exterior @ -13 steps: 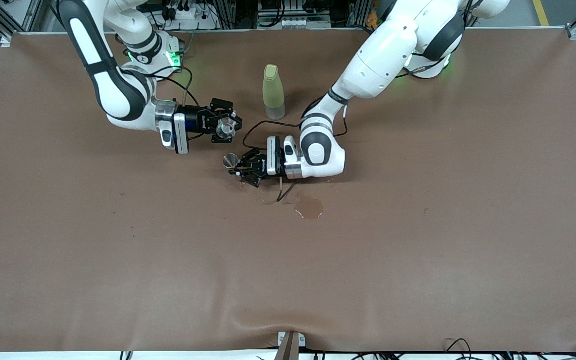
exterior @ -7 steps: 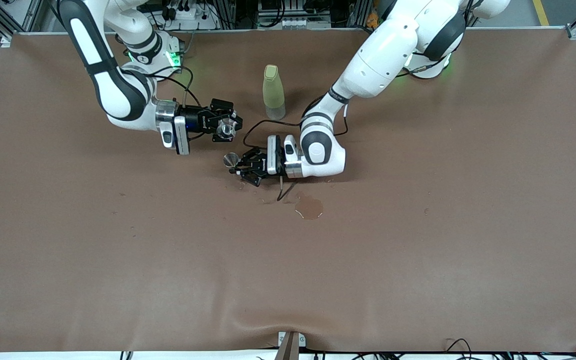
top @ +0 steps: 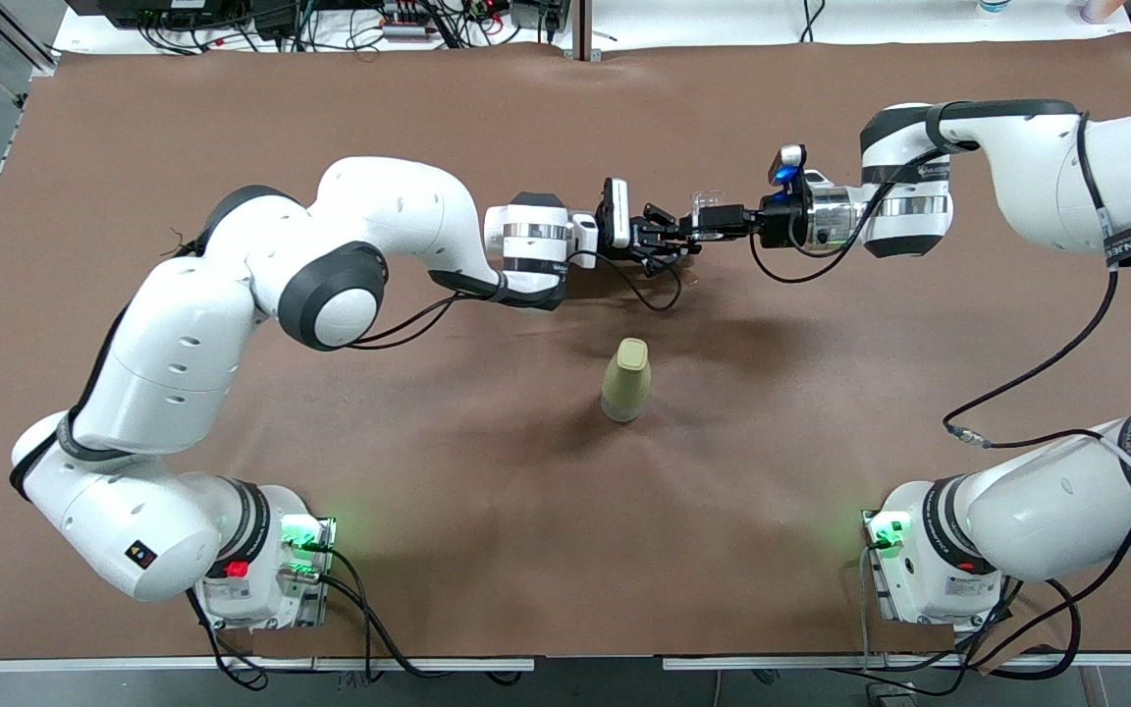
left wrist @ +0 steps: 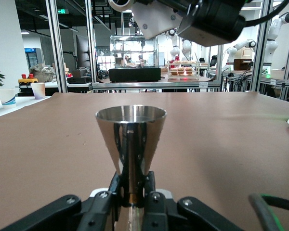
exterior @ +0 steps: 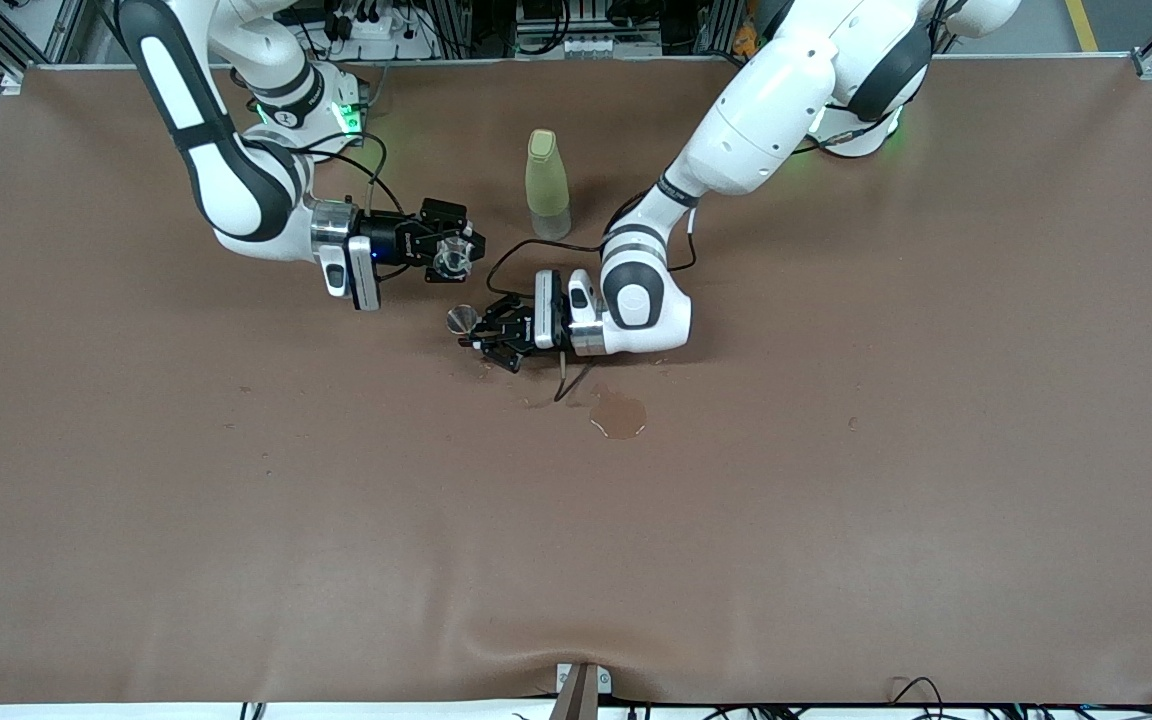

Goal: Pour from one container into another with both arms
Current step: 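Tilt the beaker with the right gripper, pouring into the jigger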

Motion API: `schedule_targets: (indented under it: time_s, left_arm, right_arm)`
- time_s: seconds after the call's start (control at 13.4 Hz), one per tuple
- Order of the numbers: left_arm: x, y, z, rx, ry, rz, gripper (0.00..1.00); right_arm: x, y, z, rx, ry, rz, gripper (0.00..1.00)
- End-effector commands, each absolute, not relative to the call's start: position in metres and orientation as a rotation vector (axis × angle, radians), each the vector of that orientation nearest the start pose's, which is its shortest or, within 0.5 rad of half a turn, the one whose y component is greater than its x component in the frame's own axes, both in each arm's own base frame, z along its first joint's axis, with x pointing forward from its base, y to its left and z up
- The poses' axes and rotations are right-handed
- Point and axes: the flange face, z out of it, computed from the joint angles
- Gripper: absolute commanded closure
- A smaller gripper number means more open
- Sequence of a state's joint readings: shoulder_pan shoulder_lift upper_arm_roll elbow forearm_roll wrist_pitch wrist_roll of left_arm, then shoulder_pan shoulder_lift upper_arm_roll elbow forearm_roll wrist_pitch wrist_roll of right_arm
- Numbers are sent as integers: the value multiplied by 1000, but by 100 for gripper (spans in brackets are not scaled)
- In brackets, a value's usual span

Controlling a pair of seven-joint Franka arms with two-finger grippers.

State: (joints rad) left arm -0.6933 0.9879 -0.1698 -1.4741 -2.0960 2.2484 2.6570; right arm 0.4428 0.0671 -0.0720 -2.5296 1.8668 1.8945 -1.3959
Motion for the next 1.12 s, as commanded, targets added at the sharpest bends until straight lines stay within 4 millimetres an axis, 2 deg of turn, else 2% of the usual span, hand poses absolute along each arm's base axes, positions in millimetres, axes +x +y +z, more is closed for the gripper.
schedule_targets:
  time_s: [0.0, 0.75, 1.04]
  left_arm:
    - [458, -542, 116, 1299, -1307, 1177, 100]
    - [456, -540, 115, 1300, -1308, 1172, 100]
    - [458, -535, 114, 1310, -1304, 1171, 100]
  right_arm:
    - [395, 231, 280, -1681, -206, -269, 100]
    - [395, 232, 281, -1681, -181, -245, 100]
    - [393, 236, 285, -1618, -166, -195, 100]
